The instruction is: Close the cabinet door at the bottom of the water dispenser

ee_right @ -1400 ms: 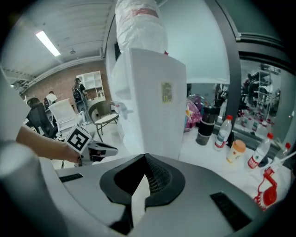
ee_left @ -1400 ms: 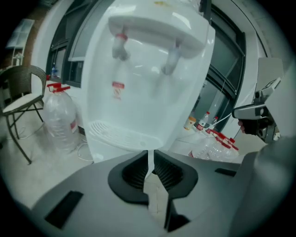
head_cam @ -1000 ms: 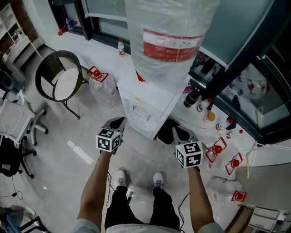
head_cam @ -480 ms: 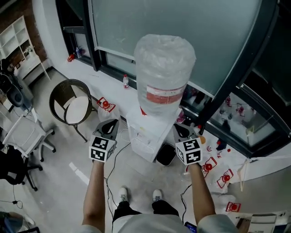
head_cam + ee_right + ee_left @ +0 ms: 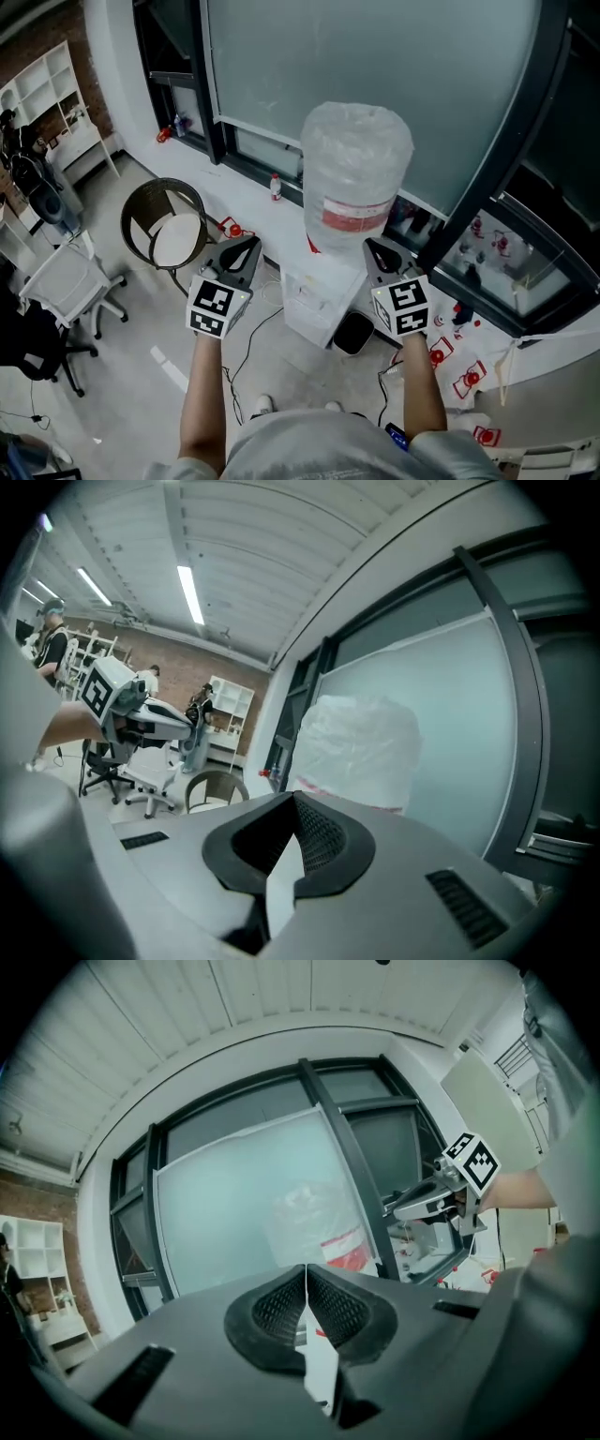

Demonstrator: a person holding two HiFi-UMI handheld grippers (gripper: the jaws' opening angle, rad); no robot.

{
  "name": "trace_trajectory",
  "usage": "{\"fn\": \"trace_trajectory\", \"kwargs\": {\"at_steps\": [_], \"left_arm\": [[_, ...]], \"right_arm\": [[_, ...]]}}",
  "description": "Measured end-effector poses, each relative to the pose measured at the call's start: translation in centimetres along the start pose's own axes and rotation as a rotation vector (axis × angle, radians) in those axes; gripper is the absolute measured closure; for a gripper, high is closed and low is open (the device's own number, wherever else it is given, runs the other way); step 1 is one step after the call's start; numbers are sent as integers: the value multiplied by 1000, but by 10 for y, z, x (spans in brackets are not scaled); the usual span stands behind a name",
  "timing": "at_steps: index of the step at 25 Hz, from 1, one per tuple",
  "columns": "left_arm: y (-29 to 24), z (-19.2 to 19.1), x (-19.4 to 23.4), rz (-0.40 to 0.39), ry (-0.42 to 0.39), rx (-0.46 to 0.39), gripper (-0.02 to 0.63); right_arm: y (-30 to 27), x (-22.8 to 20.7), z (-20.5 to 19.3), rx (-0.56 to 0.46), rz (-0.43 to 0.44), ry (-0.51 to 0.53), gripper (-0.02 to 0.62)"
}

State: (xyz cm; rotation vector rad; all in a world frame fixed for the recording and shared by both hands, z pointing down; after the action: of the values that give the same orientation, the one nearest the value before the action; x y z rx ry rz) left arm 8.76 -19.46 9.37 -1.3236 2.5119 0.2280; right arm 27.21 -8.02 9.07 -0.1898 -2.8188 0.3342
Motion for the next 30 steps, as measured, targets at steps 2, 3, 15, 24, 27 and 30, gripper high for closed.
{"fn": "trace_trajectory", "kwargs": {"at_steps": [2,3,15,24,27,30], "left_arm": [[3,17,7,1,10,-26,583],[5,25,9,2,10,-42,583],[15,73,9,-32,-61,-174,581],[12,71,8,-44,-62,-175,581],[10,67,5,-50,-58,-165,583],[9,63,4,-49,-50,-156,581]], "right_arm": [[4,0,17,-42,-11,3,569],[5,1,24,-59,-14,3,569],[10,10,72,-142,-11,61,569],[7,17,58,-101,-4,79,569],[7,17,53,-96,-1,74,569],[7,17,51,-100,5,67,569]]}}
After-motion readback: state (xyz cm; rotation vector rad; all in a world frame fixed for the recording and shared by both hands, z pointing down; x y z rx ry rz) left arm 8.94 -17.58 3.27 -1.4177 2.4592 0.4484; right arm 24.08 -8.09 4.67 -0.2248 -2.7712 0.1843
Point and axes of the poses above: the fingertips, and each gripper's own axes: y backward along the fingers, x to its left, z out of its top, the point moved 1 cm from there along y, backward along the fingers, and after that the axes turned 13 degrees about z, right-handed, at the moved point
